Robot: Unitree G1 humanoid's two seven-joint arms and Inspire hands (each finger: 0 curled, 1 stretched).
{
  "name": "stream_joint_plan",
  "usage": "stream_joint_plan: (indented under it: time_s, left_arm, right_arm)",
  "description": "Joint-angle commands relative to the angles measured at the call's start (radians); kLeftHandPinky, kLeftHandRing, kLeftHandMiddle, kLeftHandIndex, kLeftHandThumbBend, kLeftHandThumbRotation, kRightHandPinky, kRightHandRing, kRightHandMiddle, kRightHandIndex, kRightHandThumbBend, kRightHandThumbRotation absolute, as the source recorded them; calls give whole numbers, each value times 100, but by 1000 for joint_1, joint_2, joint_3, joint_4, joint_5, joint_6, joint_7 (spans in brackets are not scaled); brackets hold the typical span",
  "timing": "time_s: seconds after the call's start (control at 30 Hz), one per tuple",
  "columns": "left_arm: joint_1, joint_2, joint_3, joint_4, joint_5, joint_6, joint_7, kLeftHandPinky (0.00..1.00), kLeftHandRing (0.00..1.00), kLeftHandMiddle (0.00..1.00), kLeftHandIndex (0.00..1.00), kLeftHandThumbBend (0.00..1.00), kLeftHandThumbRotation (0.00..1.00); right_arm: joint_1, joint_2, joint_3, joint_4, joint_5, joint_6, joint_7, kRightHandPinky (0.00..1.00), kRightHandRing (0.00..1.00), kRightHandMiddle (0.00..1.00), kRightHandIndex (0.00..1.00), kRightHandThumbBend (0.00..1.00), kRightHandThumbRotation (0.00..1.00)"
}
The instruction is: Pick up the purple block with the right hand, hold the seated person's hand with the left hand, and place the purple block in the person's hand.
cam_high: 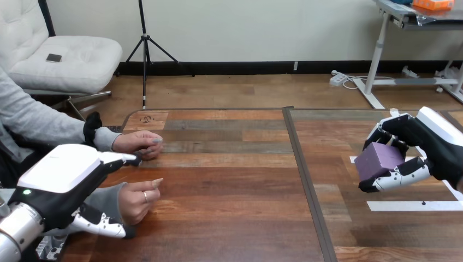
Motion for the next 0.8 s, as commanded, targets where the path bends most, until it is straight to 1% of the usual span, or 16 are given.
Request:
stream_joint_plan:
  time_s: [0.0,0.13,0.23,0.43,0.67,0.77]
  left_arm:
    - [-68,44,-9,30,6,0,15,76,80,82,81,100,39]
    - [-76,53,-17,55,17,-7,37,75,79,81,80,100,36]
    - [-84,59,-24,83,33,-17,64,74,78,80,79,100,35]
    - [-104,69,-41,143,69,-34,122,73,77,79,78,100,34]
    - [-125,77,-64,202,100,-30,174,72,77,79,77,100,35]
    - [-134,81,-78,224,113,-26,193,72,76,79,77,100,33]
  right_arm:
    - [-67,27,-43,-4,31,-20,-6,34,37,41,43,85,0]
    - [-65,26,-44,-7,28,-13,-9,33,36,41,43,85,0]
    - [-62,24,-44,-13,28,-4,-5,33,36,41,43,84,0]
    - [-60,26,-47,-12,32,-11,-2,33,36,41,43,84,0]
    - [-59,24,-48,-14,34,-8,7,32,35,41,43,84,0]
    - [-57,25,-49,-17,35,-6,10,32,35,41,43,84,0]
